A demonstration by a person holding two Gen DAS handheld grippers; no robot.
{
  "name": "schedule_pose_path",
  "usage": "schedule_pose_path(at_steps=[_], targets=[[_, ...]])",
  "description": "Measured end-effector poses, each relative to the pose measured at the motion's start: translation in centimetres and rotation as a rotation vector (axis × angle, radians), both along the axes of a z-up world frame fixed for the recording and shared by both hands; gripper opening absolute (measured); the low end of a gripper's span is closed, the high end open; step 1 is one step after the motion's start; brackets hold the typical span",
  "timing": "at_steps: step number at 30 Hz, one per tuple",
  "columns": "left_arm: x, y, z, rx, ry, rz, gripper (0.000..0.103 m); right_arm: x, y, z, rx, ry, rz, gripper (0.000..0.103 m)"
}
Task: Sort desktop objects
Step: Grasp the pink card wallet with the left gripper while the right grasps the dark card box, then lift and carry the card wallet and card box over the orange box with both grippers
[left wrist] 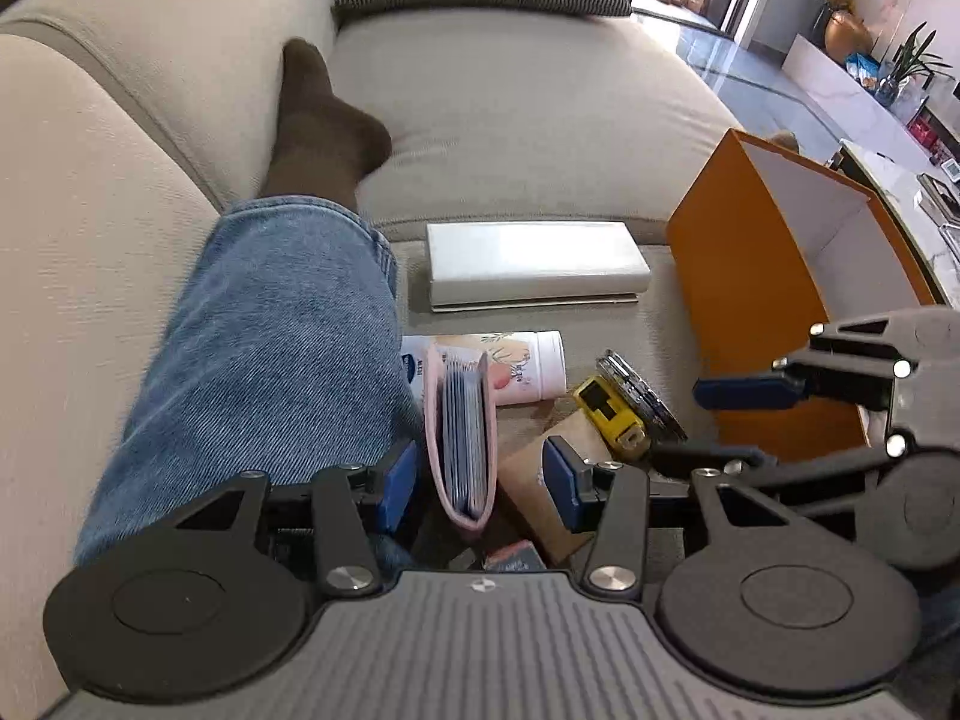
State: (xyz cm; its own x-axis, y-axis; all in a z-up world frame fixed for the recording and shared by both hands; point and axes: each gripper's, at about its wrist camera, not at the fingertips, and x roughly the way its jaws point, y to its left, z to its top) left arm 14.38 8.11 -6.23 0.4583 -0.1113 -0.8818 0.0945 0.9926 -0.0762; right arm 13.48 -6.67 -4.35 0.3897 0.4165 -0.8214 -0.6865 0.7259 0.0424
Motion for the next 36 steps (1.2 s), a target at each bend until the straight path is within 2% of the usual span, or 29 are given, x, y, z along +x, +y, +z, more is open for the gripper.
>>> schedule_pose_path(at_steps=[1, 5, 8, 11, 18, 25, 30, 36], targets=[[0.3, -0.1, -0.2, 0.007, 0.009, 0.001, 0.054, 0.1, 0.0, -0.2, 0.004, 0.008, 0.001, 0.041], [1.3, 0.2, -1.3, 0.028, 0.045, 0.034, 0.028, 0.3, 0.1, -0.6, 0.009, 0.029, 0.000, 0.041], [1.1, 0.5, -1.3, 0.007, 0.039, 0.037, 0.021, 0.4, 0.2, -0.6, 0.021, 0.041, -0.005, 0.041], [0.5, 0.5, -0.6, -0.002, 0.013, 0.054, 0.019, 0.1, 0.4, -0.2, 0.050, 0.064, -0.004, 0.041], [-2.3, 2.0, 2.6, -0.058, -0.059, 0.107, 0.019, -1.6, 3.4, 0.4, 0.108, 0.138, 0.079, 0.038], [-4.8, 3.4, 4.3, -0.109, -0.108, 0.142, 0.019, -2.2, 6.7, -1.1, 0.062, 0.184, 0.080, 0.036], [-5.9, 4.6, 4.6, -0.148, -0.120, 0.167, 0.019, -2.7, 8.4, -1.9, 0.004, 0.174, 0.073, 0.037], [-6.8, 5.1, 4.6, -0.174, -0.130, 0.179, 0.019, -3.8, 9.2, -2.6, -0.051, 0.122, 0.090, 0.033]])
